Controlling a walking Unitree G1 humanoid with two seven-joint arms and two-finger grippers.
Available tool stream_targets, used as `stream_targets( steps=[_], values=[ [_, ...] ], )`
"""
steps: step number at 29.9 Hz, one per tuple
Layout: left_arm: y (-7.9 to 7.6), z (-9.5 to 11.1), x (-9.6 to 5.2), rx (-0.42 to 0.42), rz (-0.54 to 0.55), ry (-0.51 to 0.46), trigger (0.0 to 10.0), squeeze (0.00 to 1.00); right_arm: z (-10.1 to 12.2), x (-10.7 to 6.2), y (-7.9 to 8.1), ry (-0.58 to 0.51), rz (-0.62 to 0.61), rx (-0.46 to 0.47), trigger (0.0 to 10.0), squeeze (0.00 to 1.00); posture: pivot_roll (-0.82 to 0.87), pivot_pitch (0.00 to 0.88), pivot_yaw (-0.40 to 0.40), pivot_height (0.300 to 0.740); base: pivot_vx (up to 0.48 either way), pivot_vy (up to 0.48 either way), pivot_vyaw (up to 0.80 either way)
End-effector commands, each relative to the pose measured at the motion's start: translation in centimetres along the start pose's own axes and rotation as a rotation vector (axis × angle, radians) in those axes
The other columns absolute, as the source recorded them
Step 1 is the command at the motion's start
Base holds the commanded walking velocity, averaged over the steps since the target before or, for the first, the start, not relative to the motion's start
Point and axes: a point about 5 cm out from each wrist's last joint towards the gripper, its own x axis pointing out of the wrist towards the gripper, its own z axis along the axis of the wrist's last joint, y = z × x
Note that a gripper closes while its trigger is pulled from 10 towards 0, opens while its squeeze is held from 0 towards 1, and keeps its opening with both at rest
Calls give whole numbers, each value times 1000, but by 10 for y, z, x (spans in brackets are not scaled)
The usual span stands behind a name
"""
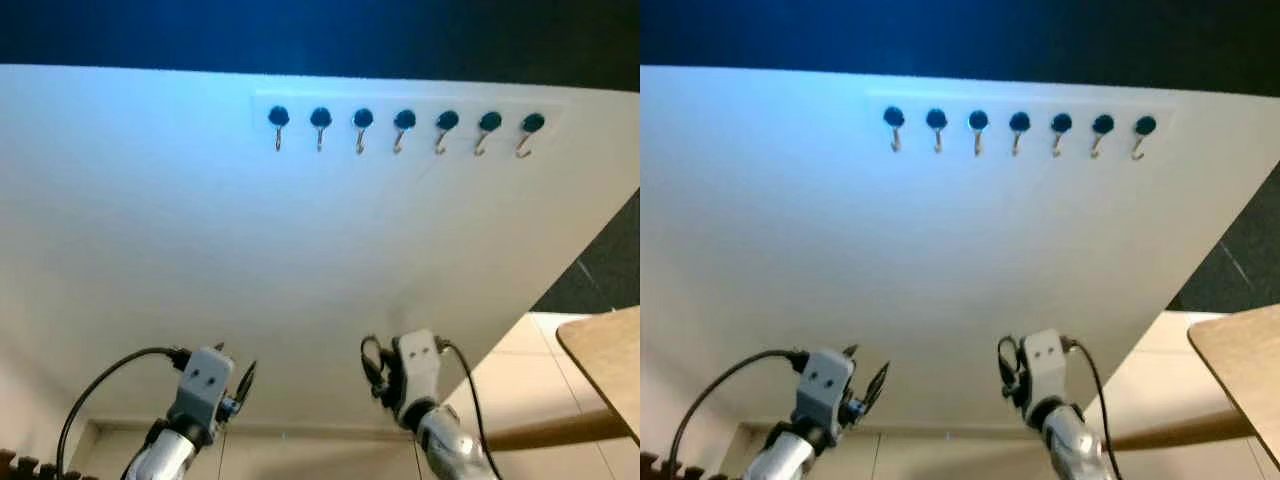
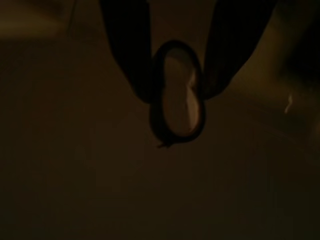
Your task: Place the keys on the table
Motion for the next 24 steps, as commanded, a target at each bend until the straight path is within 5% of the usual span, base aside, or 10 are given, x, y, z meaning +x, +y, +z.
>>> stream_targets(
  steps=[1, 5, 10, 24],
  values=[
    [6, -17, -4, -13, 52, 87, 10000, 0, -16, -3, 0, 96, -6, -3, 10000, 0, 57, 84, -40, 740, 0, 0, 0],
    [11, -72, -23, -241, 235, 372, 10000, 0, -50, -18, -17, 221, -197, 125, 10000, 0, 49, 83, -51, 740, 0, 0, 0],
    [4, -84, -26, -370, 260, 413, 10000, 0, -59, -29, -37, 215, -370, 269, 10000, 0, 36, 82, -46, 740, 0, 0, 0],
    [0, -75, -6, -338, 274, 388, 10000, 0, -70, -37, -46, 300, -420, 202, 10000, 0, 23, 61, -44, 740, 0, 0, 0]
  ],
)
